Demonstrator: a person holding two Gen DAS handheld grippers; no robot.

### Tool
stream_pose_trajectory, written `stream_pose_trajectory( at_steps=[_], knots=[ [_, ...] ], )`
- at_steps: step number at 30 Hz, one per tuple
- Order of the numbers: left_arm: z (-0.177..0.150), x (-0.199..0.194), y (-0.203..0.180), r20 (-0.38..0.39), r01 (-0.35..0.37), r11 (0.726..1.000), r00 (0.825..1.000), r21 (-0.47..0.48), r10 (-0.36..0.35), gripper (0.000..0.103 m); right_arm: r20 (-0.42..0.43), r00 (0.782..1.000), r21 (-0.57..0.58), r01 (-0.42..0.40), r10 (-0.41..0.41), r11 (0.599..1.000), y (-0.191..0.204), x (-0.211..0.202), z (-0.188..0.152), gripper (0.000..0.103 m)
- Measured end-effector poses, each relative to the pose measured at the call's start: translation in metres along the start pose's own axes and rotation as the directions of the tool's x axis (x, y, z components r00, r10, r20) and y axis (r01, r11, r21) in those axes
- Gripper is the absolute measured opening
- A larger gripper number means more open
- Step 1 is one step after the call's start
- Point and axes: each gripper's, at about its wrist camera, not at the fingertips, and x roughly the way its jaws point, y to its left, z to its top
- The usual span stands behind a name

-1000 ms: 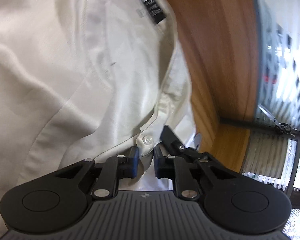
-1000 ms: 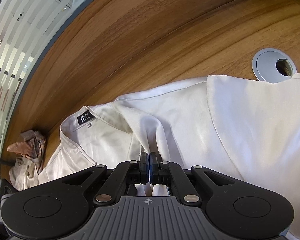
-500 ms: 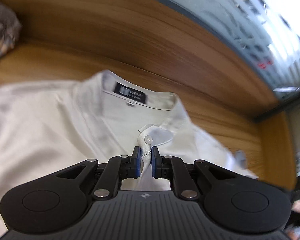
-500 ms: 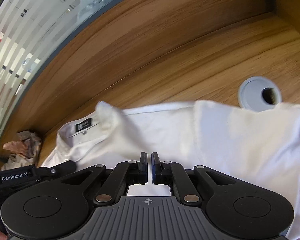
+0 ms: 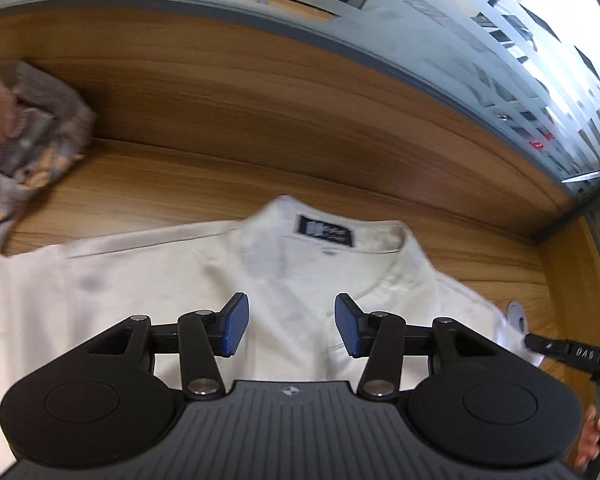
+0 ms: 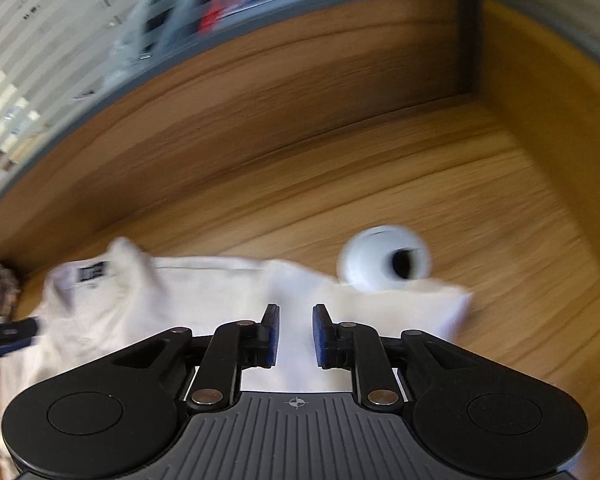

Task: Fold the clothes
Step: 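Open both tools and lift them off the shirt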

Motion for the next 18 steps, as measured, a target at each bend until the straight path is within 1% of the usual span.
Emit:
stream_pose_trajectory(
  at_steps=[4,8,10,12,14,15,16,17,18],
  knots=[
    [0.001,-0.024,0.024,-0.008,-0.041,0.999,0.999,-0.003,0.041,0.055,0.014,0.996,-0.025,0.092,-0.092,0.995,-0.020,-0.003,0.002,0.021],
    [0.001,-0.044,0.047,-0.005,-0.088,0.996,0.996,-0.028,0.088,0.058,0.014,0.990,-0.044,0.144,-0.144,0.989,-0.039,-0.002,0.009,0.023],
    [-0.002,-0.053,0.057,-0.001,-0.110,0.993,0.994,-0.050,0.110,0.059,-0.006,0.988,-0.041,0.151,-0.152,0.988,-0.052,-0.002,0.011,0.028],
    [-0.009,-0.061,0.065,-0.002,-0.122,0.989,0.992,-0.080,0.122,0.060,-0.026,0.992,-0.014,0.125,-0.126,0.992,-0.060,-0.001,0.012,0.038],
    [-0.015,-0.066,0.071,-0.006,-0.132,0.986,0.991,-0.106,0.132,0.060,-0.045,0.994,0.015,0.096,-0.095,0.995,-0.068,0.001,0.012,0.041],
    [-0.019,-0.068,0.073,-0.007,-0.136,0.984,0.991,-0.119,0.136,0.060,-0.051,0.996,0.027,0.080,-0.078,0.996,-0.070,0.001,0.011,0.041],
    [-0.022,-0.070,0.075,-0.011,-0.140,0.982,0.990,-0.129,0.140,0.060,-0.055,0.997,0.038,0.063,-0.061,0.997,-0.070,0.002,0.009,0.039],
    [-0.026,-0.072,0.077,-0.012,-0.143,0.980,0.990,-0.138,0.142,0.060,-0.060,0.997,0.051,0.044,-0.041,0.998,-0.071,0.002,0.008,0.020],
    [-0.030,-0.074,0.078,-0.011,-0.144,0.979,0.990,-0.145,0.144,0.060,-0.058,0.998,0.061,0.023,-0.019,0.998,-0.071,0.001,0.008,0.005]
  ],
)
